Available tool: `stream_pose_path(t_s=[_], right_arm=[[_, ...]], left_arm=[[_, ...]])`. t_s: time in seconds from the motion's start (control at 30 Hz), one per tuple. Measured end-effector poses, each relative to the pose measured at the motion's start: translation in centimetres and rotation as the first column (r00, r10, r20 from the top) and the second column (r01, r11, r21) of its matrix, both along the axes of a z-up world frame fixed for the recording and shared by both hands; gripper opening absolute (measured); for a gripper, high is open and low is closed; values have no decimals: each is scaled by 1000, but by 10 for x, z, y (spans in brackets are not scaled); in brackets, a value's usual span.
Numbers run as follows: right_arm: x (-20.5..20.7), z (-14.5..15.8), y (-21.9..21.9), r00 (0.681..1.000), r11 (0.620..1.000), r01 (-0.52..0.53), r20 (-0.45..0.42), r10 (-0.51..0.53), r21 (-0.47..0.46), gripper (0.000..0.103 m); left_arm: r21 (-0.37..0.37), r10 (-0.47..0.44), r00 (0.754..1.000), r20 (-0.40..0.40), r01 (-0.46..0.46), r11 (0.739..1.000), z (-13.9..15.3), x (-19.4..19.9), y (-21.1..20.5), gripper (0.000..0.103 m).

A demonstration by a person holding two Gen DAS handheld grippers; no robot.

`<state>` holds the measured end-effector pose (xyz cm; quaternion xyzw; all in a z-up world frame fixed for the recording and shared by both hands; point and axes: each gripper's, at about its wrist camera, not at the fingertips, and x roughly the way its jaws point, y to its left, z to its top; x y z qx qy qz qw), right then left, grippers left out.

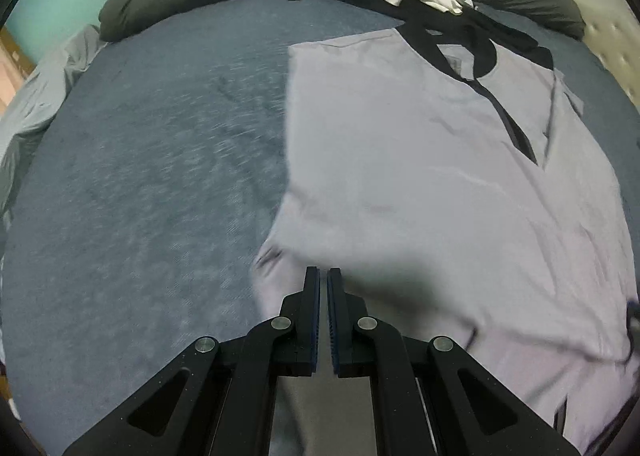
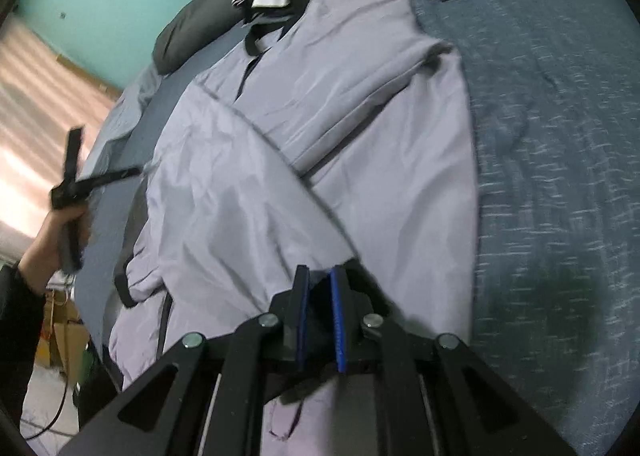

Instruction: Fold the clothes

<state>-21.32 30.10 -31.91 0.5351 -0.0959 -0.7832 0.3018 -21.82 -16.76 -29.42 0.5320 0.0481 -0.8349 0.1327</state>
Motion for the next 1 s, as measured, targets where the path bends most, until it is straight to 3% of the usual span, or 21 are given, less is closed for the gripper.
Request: stream_pose_path(t_s=[0.17,0.23,0.3,0.37,0.63,0.83,1.0], right_arm=[[6,18,14,999,999,48,-17,-48,-1,10],[13,28,17,999,999,39,-20,-39,10,13],[21,32,20,1000,999,22,-15,-21,25,33],[33,34,27,1000,999,0,0,0,51,33],[70,35,70,995,992,-23,101,10,124,34],[96,21,76,980,993,-49,197,28,105,36],[105,16,70,972,995,-58,233,38,81,37]], left_arm=[[98,25,999,23,-28,995,15,59,-1,8],[100,8,1000,26,-10,995,20,83,4,9],[118,-13,1000,26,10,993,21,105,11,15],[142,-33,999,27,29,989,22,128,19,21],[243,-53,996,68,34,969,2,198,38,25],[335,-29,995,96,-5,942,-13,229,43,31],[360,-56,994,93,19,933,-14,239,55,43]])
